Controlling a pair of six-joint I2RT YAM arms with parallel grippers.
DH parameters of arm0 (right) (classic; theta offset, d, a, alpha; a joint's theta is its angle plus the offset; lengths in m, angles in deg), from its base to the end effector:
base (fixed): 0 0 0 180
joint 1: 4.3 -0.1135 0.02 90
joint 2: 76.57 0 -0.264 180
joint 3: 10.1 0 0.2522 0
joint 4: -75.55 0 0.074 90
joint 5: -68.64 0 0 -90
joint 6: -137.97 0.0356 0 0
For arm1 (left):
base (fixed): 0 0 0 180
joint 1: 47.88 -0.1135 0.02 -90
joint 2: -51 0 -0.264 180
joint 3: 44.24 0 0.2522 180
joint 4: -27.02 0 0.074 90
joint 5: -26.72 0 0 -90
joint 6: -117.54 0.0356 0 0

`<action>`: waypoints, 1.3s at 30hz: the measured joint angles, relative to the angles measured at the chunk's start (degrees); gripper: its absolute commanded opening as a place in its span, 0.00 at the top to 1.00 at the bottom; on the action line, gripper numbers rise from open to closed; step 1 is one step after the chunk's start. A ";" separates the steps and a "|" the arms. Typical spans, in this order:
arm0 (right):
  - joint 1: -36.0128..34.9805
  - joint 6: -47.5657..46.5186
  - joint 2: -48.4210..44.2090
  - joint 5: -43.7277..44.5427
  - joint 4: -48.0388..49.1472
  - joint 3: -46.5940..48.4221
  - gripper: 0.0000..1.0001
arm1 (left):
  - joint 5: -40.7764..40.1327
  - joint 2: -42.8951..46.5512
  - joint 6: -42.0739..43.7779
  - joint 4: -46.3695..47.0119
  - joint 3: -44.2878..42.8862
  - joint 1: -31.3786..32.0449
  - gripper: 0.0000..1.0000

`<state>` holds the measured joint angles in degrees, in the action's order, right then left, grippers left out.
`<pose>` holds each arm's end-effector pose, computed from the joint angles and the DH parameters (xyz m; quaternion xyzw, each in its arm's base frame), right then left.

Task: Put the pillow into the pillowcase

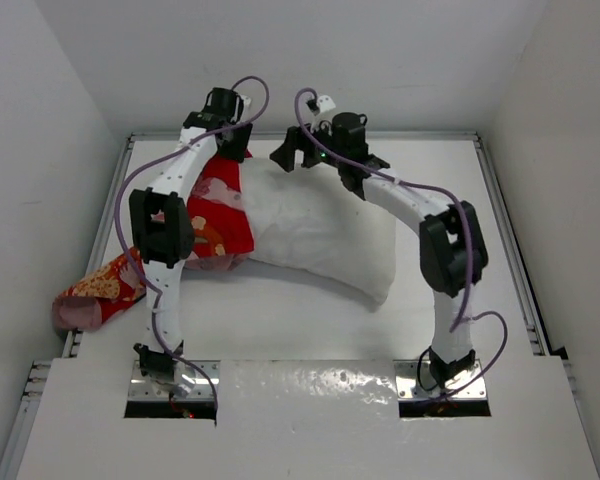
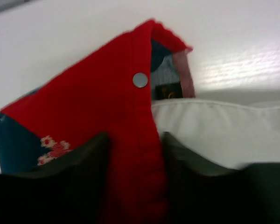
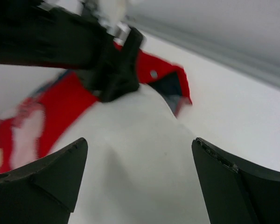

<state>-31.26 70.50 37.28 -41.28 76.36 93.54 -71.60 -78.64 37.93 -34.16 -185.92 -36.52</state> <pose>0.4232 0.2289 0.2927 -0.1408 0.7463 0.3865 0.5233 0.4976 -0.0947 0.2868 0.1515 0.9226 0.0650 0.3487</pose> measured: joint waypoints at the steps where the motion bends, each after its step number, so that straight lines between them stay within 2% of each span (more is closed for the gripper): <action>1: -0.13 0.15 2.40 0.17 -1.16 1.22 0.08 | 0.20 0.00 -0.37 -0.26 1.64 -0.37 0.63; 2: -0.24 0.35 4.63 0.24 -2.32 1.86 0.08 | 0.28 0.17 -0.57 -0.42 2.69 -0.63 0.68; 5: -0.52 1.88 8.98 0.13 -4.76 0.83 0.10 | 0.46 0.44 -0.81 -0.57 3.56 -1.03 0.95; 6: -0.61 2.34 9.49 0.09 -4.42 0.04 0.12 | 0.59 0.66 -1.01 -0.74 3.56 -1.03 1.00; 8: -0.72 3.04 8.72 -0.28 -1.62 -2.95 0.40 | 1.77 1.84 -0.76 -1.11 4.26 -1.03 1.00; 9: -0.98 2.78 7.74 -0.66 -0.70 -4.22 0.77 | 2.78 2.75 -0.66 -1.09 5.03 -1.03 1.00; 10: -1.20 2.29 6.62 -1.18 -0.26 -5.46 0.92 | 4.48 4.09 -0.46 -0.72 6.23 -1.03 1.00; 11: -1.64 2.19 5.35 -1.62 0.00 -6.75 1.00 | 6.58 5.84 -0.28 -0.15 8.04 -1.03 1.00; 15: -5.44 0.42 -0.04 -1.90 0.15 -12.09 1.00 | 15.78 13.20 0.68 1.42 13.64 -0.90 1.00; 18: -9.88 -1.14 -4.87 -1.36 1.11 -17.86 1.00 | 21.86 16.81 1.70 1.20 14.14 -0.70 1.00; 25: -14.84 0.26 -10.71 -1.20 3.43 -23.39 1.00 | 33.20 18.27 7.43 -1.95 14.14 2.01 1.00; 29: -14.86 0.63 -11.98 0.02 4.68 -25.24 1.00 | 34.53 18.27 11.76 -3.08 14.14 5.16 1.00; 32: -14.69 1.09 -12.22 1.14 4.98 -25.62 1.00 | 32.50 18.27 13.44 -3.06 14.14 6.49 0.99; 34: -14.23 2.56 -12.20 1.25 5.51 -25.68 0.98 | 29.64 18.27 13.94 -2.58 14.34 6.64 0.94; 35: -13.94 3.45 -12.13 0.90 6.29 -25.90 0.90 | 27.43 18.40 14.27 -1.64 15.06 6.67 0.90; 36: -13.57 4.55 -12.11 0.44 6.99 -26.27 0.66 | 25.00 18.73 14.67 -0.57 16.33 6.64 0.78; 37: -13.03 5.73 -12.11 -0.07 8.26 -27.06 0.55 | 22.45 18.93 14.97 0.24 17.75 6.67 0.71; 38: -12.48 6.58 -12.11 -0.39 9.60 -27.85 0.43 | 20.15 18.99 15.30 1.07 19.08 6.69 0.59; 39: -12.07 7.56 -12.11 -0.72 10.49 -28.48 0.29 | 17.29 19.08 15.23 1.79 20.57 6.78 0.56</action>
<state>-43.32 78.06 25.17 -42.00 86.85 65.06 -54.31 -59.56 53.16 -32.37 -165.35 -29.75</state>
